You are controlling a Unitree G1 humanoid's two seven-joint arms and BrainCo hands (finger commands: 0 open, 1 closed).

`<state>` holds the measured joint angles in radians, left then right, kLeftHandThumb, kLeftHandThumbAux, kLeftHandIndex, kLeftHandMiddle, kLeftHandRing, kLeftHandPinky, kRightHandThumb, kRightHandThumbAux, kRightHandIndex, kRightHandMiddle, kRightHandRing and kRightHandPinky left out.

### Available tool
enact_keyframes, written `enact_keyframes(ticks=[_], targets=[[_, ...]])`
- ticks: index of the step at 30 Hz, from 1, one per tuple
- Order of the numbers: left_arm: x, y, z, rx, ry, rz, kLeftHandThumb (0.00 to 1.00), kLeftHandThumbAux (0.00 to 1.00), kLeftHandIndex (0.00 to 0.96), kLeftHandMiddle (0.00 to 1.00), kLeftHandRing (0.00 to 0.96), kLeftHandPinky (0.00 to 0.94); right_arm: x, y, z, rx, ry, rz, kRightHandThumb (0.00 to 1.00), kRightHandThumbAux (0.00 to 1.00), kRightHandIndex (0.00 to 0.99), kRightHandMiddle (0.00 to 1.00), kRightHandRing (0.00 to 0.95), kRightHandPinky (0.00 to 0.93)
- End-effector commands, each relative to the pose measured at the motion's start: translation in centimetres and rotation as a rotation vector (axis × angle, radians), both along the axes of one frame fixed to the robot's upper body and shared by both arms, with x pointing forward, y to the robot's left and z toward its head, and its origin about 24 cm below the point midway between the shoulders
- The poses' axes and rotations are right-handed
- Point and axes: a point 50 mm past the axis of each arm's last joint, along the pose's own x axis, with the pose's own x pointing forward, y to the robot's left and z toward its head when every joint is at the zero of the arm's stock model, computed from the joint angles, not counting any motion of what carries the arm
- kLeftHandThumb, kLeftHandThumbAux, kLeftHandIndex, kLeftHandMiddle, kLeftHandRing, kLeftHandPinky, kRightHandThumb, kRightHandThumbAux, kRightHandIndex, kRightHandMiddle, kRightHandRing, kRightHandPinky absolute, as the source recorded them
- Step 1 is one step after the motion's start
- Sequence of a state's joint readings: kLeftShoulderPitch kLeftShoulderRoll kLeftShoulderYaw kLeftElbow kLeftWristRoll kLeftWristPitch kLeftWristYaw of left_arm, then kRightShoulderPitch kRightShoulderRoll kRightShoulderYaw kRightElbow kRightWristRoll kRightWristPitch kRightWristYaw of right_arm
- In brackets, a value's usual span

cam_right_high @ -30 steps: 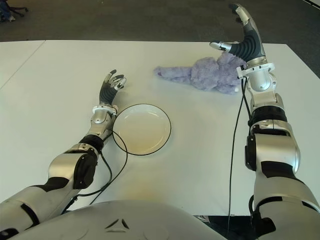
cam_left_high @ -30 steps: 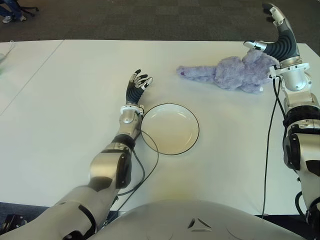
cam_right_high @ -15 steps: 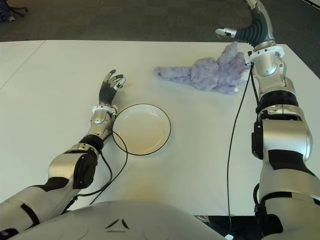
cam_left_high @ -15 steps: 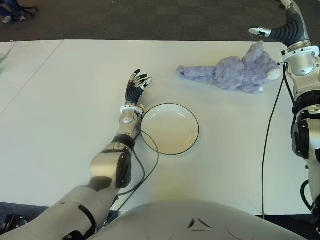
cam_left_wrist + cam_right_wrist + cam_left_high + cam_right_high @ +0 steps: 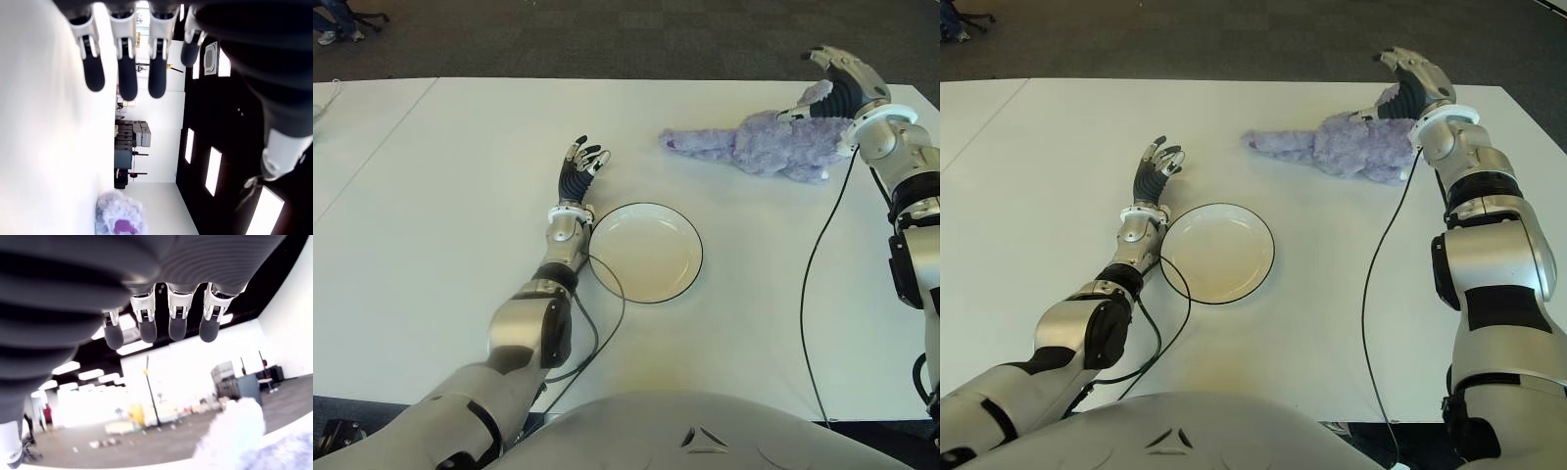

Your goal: Put the doll into the plate.

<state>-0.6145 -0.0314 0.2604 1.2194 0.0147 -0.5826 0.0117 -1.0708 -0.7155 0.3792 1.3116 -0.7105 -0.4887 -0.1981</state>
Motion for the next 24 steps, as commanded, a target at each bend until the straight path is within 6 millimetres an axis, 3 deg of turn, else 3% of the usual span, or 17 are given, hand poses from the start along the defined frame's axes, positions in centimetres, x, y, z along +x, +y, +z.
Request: enact_keyframes(ticks=[1,14,24], targets=[[-7.7,-0.9,-9.0,-0.071,0.458,-0.005,0.000,0.589,0.132,0.260,0.269,0.248,0.5,1.1,-1.4,-0.161,0.073,-0.003,0.079,0.578,0.097,0.002,0.000,0.000],[-7.5,-1.3,-8.8,-0.088,0.447,-0.014,0.000,0.567,0.144,0.267,0.276,0.288,0.3,1.9,-4.6,-0.323,0.198,-0.002,0.152,0.632,0.063,0.000,0.000,0.000],[-7.4,-1.6,-8.7,-0.117,0.444,-0.018,0.000,0.559,0.152,0.269,0.279,0.279,-0.3,2.9,-7.8,-0.298,0.272,-0.001,0.175,0.650,0.066,0.000,0.000,0.000]])
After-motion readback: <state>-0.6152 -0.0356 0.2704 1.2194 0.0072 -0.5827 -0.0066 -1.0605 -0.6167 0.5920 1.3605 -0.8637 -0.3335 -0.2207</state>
